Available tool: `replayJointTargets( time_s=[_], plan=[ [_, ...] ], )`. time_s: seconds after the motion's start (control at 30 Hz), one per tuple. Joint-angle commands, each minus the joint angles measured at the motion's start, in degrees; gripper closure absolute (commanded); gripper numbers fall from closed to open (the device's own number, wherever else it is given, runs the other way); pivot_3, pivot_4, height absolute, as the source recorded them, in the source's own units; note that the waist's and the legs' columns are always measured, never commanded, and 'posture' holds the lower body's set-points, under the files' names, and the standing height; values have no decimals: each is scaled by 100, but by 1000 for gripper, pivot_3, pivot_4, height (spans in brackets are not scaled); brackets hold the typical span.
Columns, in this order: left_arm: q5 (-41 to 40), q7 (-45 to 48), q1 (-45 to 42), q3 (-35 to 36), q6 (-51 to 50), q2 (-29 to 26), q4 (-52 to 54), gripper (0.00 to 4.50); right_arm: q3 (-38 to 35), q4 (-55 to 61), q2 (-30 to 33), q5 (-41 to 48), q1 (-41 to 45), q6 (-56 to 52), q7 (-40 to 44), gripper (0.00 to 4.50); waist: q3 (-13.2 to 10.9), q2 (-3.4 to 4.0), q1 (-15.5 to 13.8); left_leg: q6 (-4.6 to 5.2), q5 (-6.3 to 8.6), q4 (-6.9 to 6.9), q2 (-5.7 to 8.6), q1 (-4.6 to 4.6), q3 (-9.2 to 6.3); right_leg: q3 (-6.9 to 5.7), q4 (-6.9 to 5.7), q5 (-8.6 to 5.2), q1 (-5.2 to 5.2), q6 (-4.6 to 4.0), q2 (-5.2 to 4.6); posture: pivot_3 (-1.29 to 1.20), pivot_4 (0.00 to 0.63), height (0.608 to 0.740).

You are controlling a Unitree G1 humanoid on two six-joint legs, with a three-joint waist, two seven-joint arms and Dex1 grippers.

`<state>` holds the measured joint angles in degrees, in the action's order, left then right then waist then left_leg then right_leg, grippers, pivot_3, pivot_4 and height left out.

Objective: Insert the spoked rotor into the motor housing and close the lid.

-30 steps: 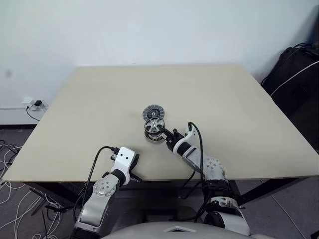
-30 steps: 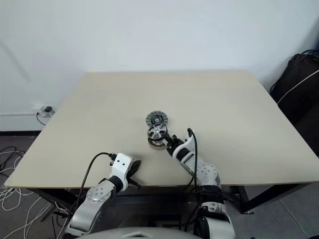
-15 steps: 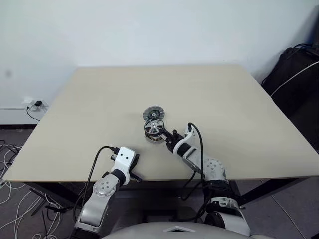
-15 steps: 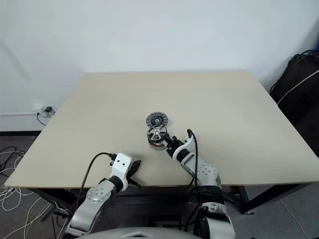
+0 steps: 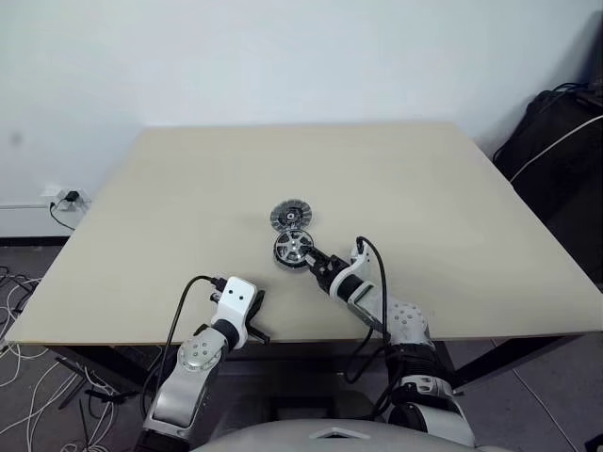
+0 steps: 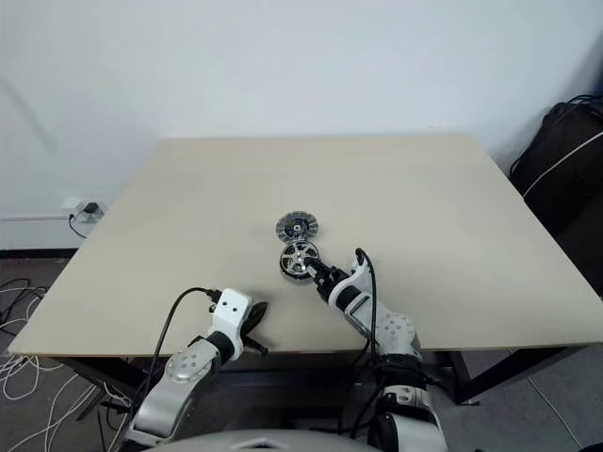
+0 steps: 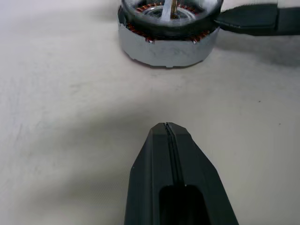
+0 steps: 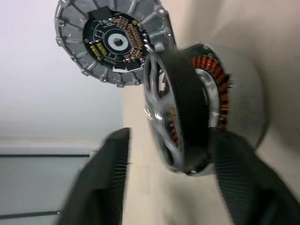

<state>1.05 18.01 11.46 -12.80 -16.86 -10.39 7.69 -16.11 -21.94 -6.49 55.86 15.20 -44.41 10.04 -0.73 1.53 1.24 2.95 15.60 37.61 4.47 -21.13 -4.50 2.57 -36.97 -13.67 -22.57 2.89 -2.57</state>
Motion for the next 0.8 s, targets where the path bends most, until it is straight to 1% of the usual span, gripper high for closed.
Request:
replayJointTargets(
  time_s=[0.03,0.07,0.1,0.2,0.43,0.6,0.73,0.8],
  plan=[
    [-46,-12,-97,38,90,26,104,4500,111,71,-573,-16,-272,-55,-53,537,1,-1,8,-2,2,0,0,10,0,0,1,-1,10,0,0,0,0,740],
    [-45,-14,-98,36,94,30,101,4500,120,89,-564,-15,-278,-62,-49,212,1,-3,13,-2,2,0,0,15,0,0,1,-2,14,0,0,0,0,740],
    [-46,-14,-99,34,97,33,98,4500,127,118,-557,-7,-287,-76,-53,42,2,-4,16,-2,2,0,0,21,0,0,1,-2,20,1,0,0,0,740],
    [-46,-19,-102,30,104,46,91,4500,149,299,-536,19,-330,-109,-57,42,2,-4,19,-3,1,1,0,24,0,0,1,-8,22,15,1,0,0,740],
    [-42,-22,-105,4,119,86,71,4500,206,773,-518,76,-440,-156,-20,42,0,-7,-9,3,1,-5,0,14,0,0,7,-2,12,1,0,0,0,740],
    [-29,-14,-132,-7,142,119,29,4500,444,1243,-412,-46,-568,-107,47,42,-3,-8,-11,4,2,-13,0,7,0,1,8,-3,4,0,-1,0,0,740],
    [-27,-14,-148,-5,159,129,9,4500,886,1795,-174,-576,-720,119,-109,42,-5,-7,13,3,2,-14,-2,3,0,3,6,-5,-3,-2,-1,0,0,740],
    [-33,-15,-155,0,169,131,4,4500,1275,2164,11,-1186,-827,512,-164,42,-6,-7,9,1,2,-13,-1,2,1,3,6,-6,-3,0,-1,0,0,740]
  ],
)
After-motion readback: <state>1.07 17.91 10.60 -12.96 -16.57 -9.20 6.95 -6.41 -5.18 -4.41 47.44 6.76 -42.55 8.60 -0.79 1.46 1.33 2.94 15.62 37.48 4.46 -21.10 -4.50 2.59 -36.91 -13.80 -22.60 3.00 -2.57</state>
